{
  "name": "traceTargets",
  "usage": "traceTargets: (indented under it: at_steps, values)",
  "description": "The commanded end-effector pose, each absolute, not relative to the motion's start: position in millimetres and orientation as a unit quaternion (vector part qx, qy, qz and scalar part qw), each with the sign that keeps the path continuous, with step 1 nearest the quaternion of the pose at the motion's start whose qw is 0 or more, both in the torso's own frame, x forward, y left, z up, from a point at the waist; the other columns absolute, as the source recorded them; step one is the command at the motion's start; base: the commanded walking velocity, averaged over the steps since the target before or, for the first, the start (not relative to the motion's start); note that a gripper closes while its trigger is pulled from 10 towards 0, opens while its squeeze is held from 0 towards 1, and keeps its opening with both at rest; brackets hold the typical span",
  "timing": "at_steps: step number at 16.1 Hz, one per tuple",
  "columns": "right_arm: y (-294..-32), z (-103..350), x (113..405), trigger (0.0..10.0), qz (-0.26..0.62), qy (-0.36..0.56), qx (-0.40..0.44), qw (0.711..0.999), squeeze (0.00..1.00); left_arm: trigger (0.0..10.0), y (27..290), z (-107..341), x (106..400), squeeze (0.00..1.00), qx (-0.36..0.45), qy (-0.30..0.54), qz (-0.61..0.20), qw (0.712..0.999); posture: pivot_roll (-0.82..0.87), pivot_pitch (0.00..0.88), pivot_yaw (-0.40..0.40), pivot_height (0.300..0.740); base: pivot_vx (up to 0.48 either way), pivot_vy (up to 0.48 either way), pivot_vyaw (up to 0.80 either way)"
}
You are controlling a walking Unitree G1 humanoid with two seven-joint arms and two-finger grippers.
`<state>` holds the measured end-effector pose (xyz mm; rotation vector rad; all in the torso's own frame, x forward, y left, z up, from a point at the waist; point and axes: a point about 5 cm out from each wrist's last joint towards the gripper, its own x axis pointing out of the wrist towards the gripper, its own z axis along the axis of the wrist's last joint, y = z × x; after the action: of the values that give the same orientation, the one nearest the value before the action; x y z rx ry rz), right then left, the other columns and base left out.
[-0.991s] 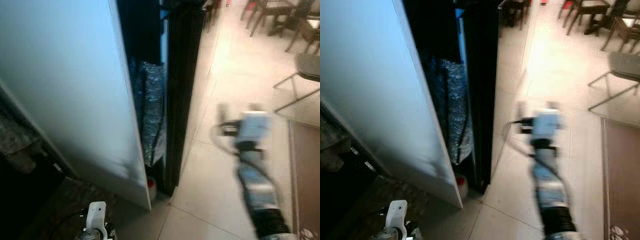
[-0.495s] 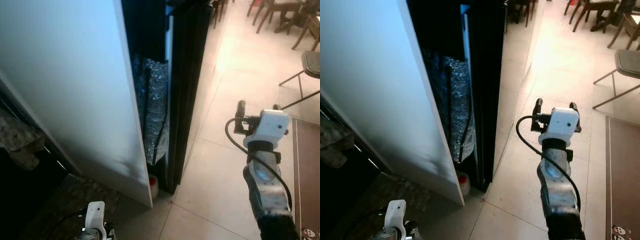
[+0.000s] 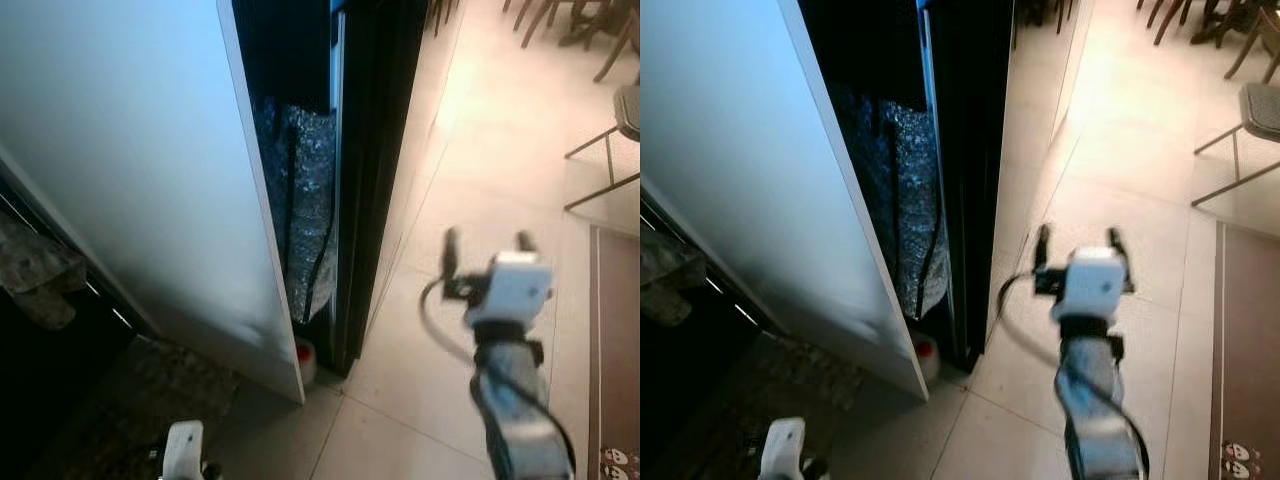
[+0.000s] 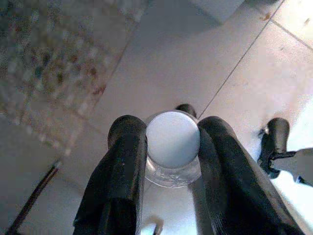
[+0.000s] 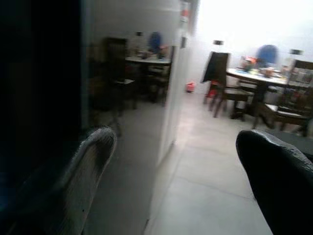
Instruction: Restocking fridge
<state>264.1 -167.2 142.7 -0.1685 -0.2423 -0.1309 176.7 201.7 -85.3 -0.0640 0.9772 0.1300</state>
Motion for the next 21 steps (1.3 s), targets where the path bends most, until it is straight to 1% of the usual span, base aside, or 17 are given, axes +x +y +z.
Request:
traceTargets:
  at_steps: [1,3,5,6,7,8,9,10,12,13,14,16,17,18,20,21]
  values:
    - [-166,146,258,10.0,-0.052,-0.123,-0.083,0.988,0.00,10.0,205,-91,164,0.00,-0.044,0.480,0.082,0.872,-0.16,0.081,0.062,0.740,0.000,0.000,0.00]
    - [-173,139,244,10.0,-0.044,-0.102,-0.106,0.988,0.00,10.0,205,-96,150,0.00,-0.054,0.485,0.088,0.868,-0.15,0.077,0.054,0.740,0.000,0.000,0.00]
    - [-187,133,230,10.0,-0.068,-0.078,-0.108,0.989,0.00,10.0,207,-98,140,0.00,-0.078,0.468,0.127,0.871,-0.16,0.072,0.044,0.740,0.000,0.000,0.00]
    - [-197,127,220,10.0,-0.084,-0.062,-0.111,0.988,0.00,10.0,208,-99,134,0.00,-0.113,0.453,0.166,0.868,-0.16,0.066,0.040,0.740,0.000,0.000,0.00]
    - [-205,122,212,10.0,-0.093,-0.047,-0.112,0.988,0.00,10.0,208,-100,129,0.00,-0.128,0.450,0.185,0.864,-0.17,0.060,0.039,0.740,0.000,0.000,0.00]
    - [-212,115,208,10.0,-0.104,-0.035,-0.118,0.987,0.00,10.0,209,-102,124,0.00,-0.136,0.454,0.185,0.861,-0.18,0.058,0.043,0.740,0.000,0.000,0.00]
    - [-215,114,208,10.0,-0.113,-0.031,-0.115,0.986,0.00,10.0,214,-96,142,0.00,-0.140,0.445,0.179,0.866,-0.19,0.046,0.045,0.740,0.000,0.000,0.00]
    - [-216,114,209,10.0,-0.117,-0.031,-0.107,0.987,0.00,10.0,218,-86,166,0.00,-0.146,0.431,0.169,0.874,-0.19,0.045,0.044,0.740,0.000,0.000,0.00]
    - [-217,116,213,10.0,-0.107,-0.031,-0.109,0.988,0.00,10.0,213,-82,178,0.00,-0.150,0.421,0.160,0.880,-0.20,0.045,0.010,0.740,0.000,0.000,0.00]
    - [-215,117,216,10.0,-0.088,-0.031,-0.110,0.990,0.00,10.0,208,-80,183,0.00,-0.157,0.412,0.163,0.883,-0.19,0.035,-0.013,0.740,0.000,0.000,0.00]
    - [-217,113,219,10.0,-0.081,-0.026,-0.114,0.990,0.00,10.0,204,-81,183,0.00,-0.162,0.412,0.166,0.881,-0.17,0.012,-0.025,0.740,0.000,0.000,0.00]
    - [-216,114,226,10.0,-0.079,-0.028,-0.114,0.990,0.00,10.0,202,-82,182,0.00,-0.162,0.418,0.165,0.879,-0.17,0.000,-0.025,0.740,0.000,0.000,0.00]
    - [-215,117,235,10.0,-0.077,-0.039,-0.111,0.990,0.00,10.0,201,-83,182,0.00,-0.162,0.421,0.165,0.877,-0.17,0.000,-0.021,0.740,0.000,0.000,0.00]
    - [-212,121,248,10.0,-0.073,-0.051,-0.106,0.990,0.00,10.0,202,-81,184,0.00,-0.162,0.420,0.167,0.878,-0.15,0.000,-0.026,0.740,0.000,0.000,0.00]
    - [-206,121,253,10.0,-0.069,-0.053,-0.100,0.991,0.00,10.0,206,-80,186,0.00,-0.160,0.414,0.170,0.880,-0.14,0.000,-0.019,0.740,0.000,0.000,0.00]
    - [-198,118,255,10.0,-0.055,-0.053,-0.090,0.993,0.00,10.0,211,-78,188,0.00,-0.156,0.409,0.173,0.882,-0.13,0.000,-0.005,0.740,0.000,0.000,0.00]
